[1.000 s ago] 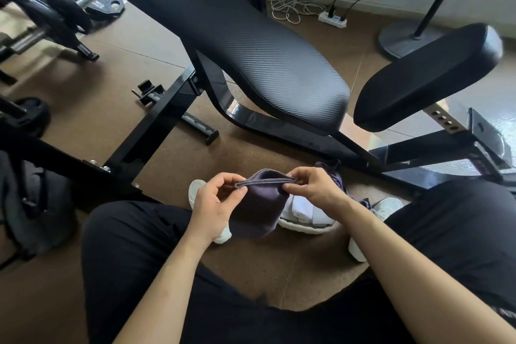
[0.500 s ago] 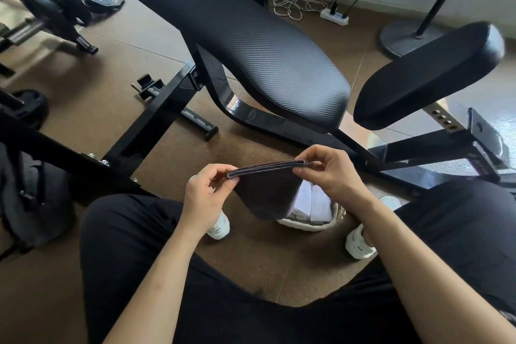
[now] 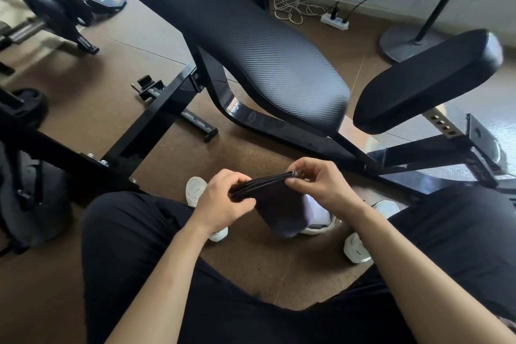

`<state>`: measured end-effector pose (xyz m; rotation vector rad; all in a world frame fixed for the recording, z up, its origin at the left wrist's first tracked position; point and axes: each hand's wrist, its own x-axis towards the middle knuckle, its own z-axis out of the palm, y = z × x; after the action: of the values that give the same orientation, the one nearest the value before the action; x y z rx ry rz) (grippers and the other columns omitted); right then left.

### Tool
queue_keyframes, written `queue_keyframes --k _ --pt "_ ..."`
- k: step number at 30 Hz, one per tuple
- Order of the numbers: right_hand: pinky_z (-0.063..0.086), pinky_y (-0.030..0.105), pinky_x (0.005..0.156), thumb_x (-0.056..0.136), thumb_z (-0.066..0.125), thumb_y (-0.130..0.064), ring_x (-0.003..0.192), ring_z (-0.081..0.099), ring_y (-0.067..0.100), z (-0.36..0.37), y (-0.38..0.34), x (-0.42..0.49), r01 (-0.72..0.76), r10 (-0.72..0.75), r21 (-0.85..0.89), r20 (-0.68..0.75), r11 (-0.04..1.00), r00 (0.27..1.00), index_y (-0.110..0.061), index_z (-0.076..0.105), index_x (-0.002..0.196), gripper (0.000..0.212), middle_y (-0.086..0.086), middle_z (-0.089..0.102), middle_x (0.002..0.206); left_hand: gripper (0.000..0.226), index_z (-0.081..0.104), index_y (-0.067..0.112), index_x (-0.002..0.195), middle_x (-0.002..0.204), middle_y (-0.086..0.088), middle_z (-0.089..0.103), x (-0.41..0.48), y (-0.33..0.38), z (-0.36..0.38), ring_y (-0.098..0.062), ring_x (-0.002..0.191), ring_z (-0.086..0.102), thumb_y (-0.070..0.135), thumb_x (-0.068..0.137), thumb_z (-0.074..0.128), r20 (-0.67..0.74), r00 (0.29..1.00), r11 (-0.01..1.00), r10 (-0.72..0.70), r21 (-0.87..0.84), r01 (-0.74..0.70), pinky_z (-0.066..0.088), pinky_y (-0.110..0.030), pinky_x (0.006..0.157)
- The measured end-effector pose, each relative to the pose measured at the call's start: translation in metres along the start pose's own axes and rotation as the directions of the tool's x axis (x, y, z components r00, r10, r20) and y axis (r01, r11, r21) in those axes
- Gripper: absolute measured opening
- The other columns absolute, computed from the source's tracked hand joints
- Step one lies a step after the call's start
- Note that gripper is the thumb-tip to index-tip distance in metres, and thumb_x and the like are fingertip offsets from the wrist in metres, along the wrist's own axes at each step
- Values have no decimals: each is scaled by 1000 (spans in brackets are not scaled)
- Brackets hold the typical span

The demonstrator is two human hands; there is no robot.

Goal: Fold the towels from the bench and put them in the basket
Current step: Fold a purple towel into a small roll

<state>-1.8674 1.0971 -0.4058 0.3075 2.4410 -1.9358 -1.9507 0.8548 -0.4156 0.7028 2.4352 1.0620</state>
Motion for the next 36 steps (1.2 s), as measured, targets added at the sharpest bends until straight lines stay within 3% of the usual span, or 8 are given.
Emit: queue_keyframes --k 3,6,11,14,16,21,27,36 --pt "50 24 70 86 78 -7 72 60 5 7 -2 -4 27 -26 -32 44 999 999 -10 74 94 9 -3 69 79 48 66 31 116 120 13 63 4 17 14 -5 114 54 52 74 73 29 987 978 159 130 -161 46 -24 95" --pt "54 31 75 86 78 -11 76 64 7 8 1 -8 28 -25 -54 60 998 998 -10 74 97 11 2 72 82 34 65 30 120 112 10 70 9 28 27 -12 103 62 41 88 72 4 973 958 233 174 -230 52 -35 91" --pt "58 38 86 85 79 -7 87 70 16 -1 9 -9 -26 26 0 75 1000 997 -3 71 106 23 14 75 97 26 67 31 111 101 13 69 15 25 30 -13 93 66 49 96 54 -14 959 954 283 111 -280 56 -44 75" --pt "56 48 92 80 83 -22 101 70 32 -3 23 -6 -83 97 -87 168 993 981 -8 70 111 37 17 73 106 26 68 30 110 98 14 70 18 24 27 -11 92 67 49 96 56 -48 957 958 286 37 -284 56 -43 76" --pt "56 45 87 79 81 -28 97 69 26 1 35 -4 -79 119 -190 209 979 971 -9 71 106 35 13 72 103 27 71 23 109 97 13 71 18 26 21 -10 92 67 45 96 59 -70 963 964 259 -43 -262 57 -40 78" --pt "36 13 63 83 82 -20 64 51 -8 10 56 -3 -94 175 -333 224 938 959 -15 69 86 14 -9 61 70 8 71 24 104 94 17 71 18 26 1 1 90 65 21 97 67 -206 961 966 182 -147 -215 49 -16 80" --pt "35 15 58 84 79 -16 55 47 -4 9 78 -5 -177 312 -452 243 874 919 -31 55 64 35 -16 51 53 15 72 16 105 89 12 70 21 7 -27 -3 84 65 26 99 63 -333 941 987 60 -119 -105 51 -21 76" --pt "43 21 68 86 78 -13 68 56 5 -17 107 -4 -376 452 -425 90 823 888 -19 75 84 6 -7 68 75 20 67 22 83 78 7 66 17 -24 -29 2 72 59 27 101 60 -452 843 940 -292 -298 166 47 -19 67"
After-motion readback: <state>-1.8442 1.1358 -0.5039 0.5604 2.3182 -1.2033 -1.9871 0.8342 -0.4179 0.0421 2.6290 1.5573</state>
